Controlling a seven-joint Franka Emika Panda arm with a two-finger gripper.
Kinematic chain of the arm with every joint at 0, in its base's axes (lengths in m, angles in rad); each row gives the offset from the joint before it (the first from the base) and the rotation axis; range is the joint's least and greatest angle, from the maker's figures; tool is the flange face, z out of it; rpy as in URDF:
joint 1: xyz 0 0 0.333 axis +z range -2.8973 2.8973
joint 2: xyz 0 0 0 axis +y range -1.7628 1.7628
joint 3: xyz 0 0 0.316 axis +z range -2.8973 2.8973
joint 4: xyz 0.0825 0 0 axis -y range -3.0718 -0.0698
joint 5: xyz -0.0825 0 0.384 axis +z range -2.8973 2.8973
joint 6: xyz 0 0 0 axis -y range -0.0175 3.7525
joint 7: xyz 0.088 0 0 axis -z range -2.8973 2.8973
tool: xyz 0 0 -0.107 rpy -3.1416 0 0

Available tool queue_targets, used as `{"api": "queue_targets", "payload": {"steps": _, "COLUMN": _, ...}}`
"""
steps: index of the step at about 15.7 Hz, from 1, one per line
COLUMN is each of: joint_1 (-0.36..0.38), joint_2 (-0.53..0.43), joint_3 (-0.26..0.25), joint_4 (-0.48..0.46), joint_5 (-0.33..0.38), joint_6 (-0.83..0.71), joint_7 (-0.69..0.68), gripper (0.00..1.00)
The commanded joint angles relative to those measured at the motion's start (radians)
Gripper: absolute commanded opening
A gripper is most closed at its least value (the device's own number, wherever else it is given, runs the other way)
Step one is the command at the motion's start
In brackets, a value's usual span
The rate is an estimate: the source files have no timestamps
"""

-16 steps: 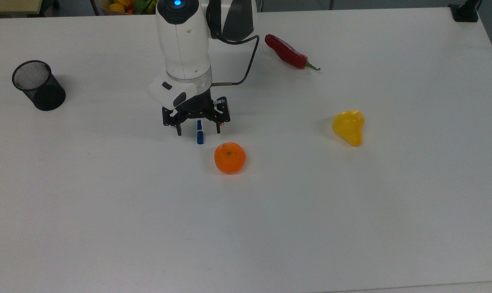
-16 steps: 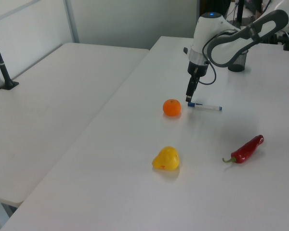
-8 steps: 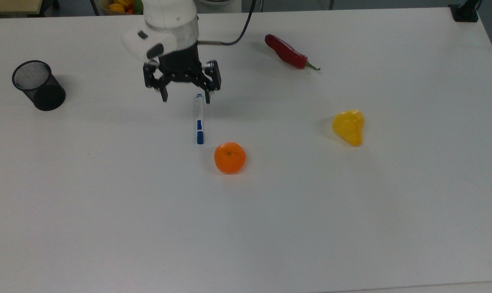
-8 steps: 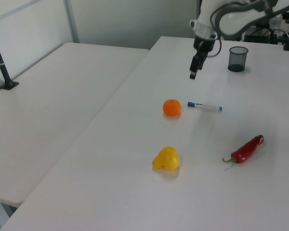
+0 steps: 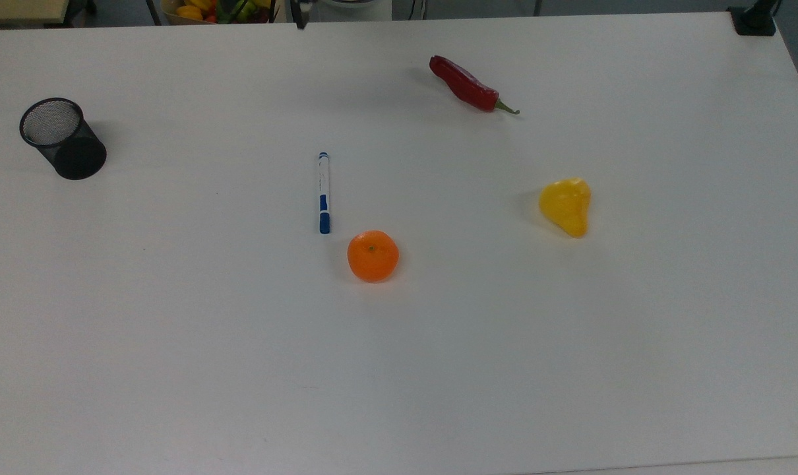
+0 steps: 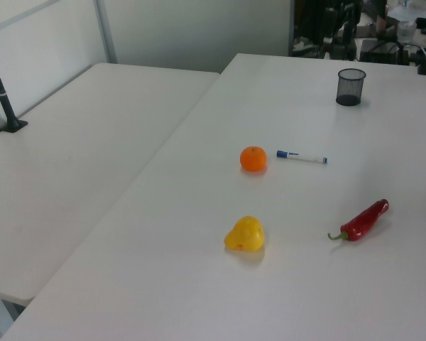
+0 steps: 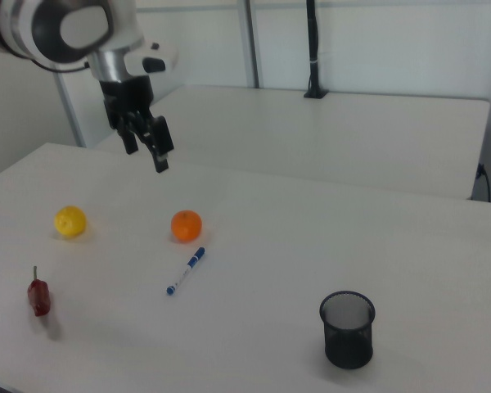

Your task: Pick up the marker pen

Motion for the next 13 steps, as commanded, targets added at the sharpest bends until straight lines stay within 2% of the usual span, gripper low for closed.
{"api": "queue_targets", "payload": {"steps": 1, "joint_1": -0.014, "joint_2": -0.032, "joint_3": 0.016, "joint_4": 0.057, "joint_5": 0.056, "joint_6": -0.103, "joint_7": 0.01, "gripper": 1.0}}
{"api": "queue_targets", "payload": {"steps": 5, "joint_1": -0.014, "joint_2": -0.029, "joint_3": 0.05, "joint_4": 0.034, "joint_5": 0.036, "joint_6": -0.059, "joint_7": -0.062, "gripper": 1.0}}
{"api": "queue_targets", "payload": {"steps": 10, "joint_1": -0.014, "joint_2": 0.009, "joint_3": 0.056, "joint_4": 0.015, "joint_5": 0.011, "joint_6": 0.059, "joint_7": -0.3, "gripper": 1.0}}
{"api": "queue_targets", "payload": {"steps": 13, "joint_1": -0.012, "joint_2": 0.011, "joint_3": 0.056, "joint_4": 0.009, "joint_5": 0.001, "joint_6": 0.065, "joint_7": -0.309, "gripper": 1.0}}
